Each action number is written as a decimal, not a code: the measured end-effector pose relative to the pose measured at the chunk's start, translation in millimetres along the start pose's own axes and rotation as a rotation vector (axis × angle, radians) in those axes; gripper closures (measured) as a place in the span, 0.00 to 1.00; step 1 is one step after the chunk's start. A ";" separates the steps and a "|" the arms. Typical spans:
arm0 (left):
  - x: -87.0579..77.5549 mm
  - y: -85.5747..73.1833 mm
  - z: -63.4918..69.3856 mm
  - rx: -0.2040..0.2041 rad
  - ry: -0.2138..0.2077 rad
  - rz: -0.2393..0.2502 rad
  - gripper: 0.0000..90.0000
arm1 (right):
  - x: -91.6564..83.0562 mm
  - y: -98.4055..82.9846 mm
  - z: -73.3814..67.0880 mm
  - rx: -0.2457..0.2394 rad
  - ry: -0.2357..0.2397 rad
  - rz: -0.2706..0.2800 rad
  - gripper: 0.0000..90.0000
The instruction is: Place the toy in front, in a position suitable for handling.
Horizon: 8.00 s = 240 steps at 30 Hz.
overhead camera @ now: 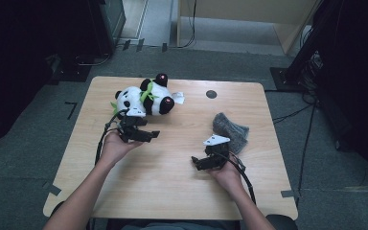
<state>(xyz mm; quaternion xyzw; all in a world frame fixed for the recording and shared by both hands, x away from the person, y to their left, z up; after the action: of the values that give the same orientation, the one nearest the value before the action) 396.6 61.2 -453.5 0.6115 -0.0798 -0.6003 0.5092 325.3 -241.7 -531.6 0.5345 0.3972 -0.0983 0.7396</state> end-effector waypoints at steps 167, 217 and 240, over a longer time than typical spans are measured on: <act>14.4 -0.7 81.3 -0.042 -0.124 0.103 0.65 | -18.4 16.5 106.9 0.211 -0.107 -0.023 0.69; -41.7 -36.1 36.3 -0.085 -0.067 0.191 0.21 | -63.0 48.1 103.8 0.269 -0.025 0.002 0.91; -8.2 -70.1 30.5 -0.112 -0.046 0.239 0.07 | -71.3 82.9 84.2 0.203 0.056 0.051 0.91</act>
<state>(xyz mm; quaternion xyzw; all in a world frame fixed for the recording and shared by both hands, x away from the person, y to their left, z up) 333.5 83.9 -491.3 0.5545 -0.1300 -0.5527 0.6084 365.8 -300.8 -413.6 0.6192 0.3918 -0.1042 0.6725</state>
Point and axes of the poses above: each handheld gripper's, and its own axes: x roughly forward along the jaws, y roughly out of its top, z roughly to its right, the point moved 1 cm from there along x, roughly forward along the jaws, and after that the axes turned 11 degrees about -y, right-handed, at the moved point
